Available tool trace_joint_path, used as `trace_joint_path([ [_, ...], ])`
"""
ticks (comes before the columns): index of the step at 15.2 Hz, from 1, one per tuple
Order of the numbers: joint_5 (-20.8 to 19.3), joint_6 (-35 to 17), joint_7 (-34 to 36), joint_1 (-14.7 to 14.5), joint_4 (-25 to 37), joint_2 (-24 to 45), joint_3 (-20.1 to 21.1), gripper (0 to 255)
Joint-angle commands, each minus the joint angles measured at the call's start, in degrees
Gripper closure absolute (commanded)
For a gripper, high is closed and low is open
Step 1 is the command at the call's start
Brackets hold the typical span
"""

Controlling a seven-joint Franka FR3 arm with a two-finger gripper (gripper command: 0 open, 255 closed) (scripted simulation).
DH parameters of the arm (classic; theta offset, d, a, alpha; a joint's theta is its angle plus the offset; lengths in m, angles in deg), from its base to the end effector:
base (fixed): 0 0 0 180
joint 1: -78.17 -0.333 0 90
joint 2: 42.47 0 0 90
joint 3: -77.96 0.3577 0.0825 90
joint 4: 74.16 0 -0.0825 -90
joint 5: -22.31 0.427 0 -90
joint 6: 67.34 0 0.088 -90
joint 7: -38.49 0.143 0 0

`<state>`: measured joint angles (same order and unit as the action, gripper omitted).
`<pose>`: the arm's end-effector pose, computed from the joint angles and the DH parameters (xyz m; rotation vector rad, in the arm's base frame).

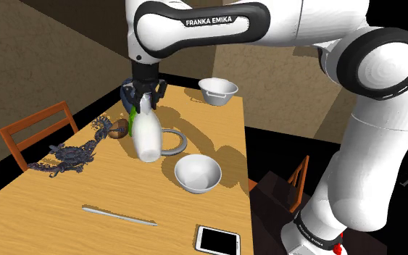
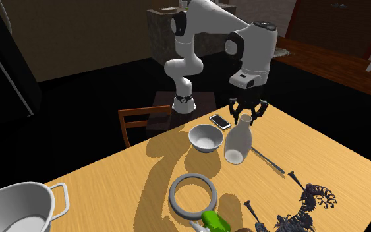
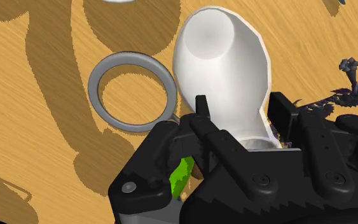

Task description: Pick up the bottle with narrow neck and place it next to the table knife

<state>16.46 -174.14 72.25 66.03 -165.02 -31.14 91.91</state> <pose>0.6248 0.2796 0.5262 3.1307 -0.1805 0.1582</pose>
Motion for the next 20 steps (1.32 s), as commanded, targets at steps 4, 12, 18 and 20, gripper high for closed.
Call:
trace_joint_path([
  [4,-1.3,-3.0,2.5,-1.5,0.5,3.8,0.5,255],
  [12,-1.8,-8.8,3.0,-1.4,-4.5,4.6,0.3,255],
  [18,-2.1,-11.6,3.3,-1.4,-6.5,5.3,0.2,255],
  [20,-2.1,-11.6,3.3,-1.4,-6.5,5.3,0.2,255],
])
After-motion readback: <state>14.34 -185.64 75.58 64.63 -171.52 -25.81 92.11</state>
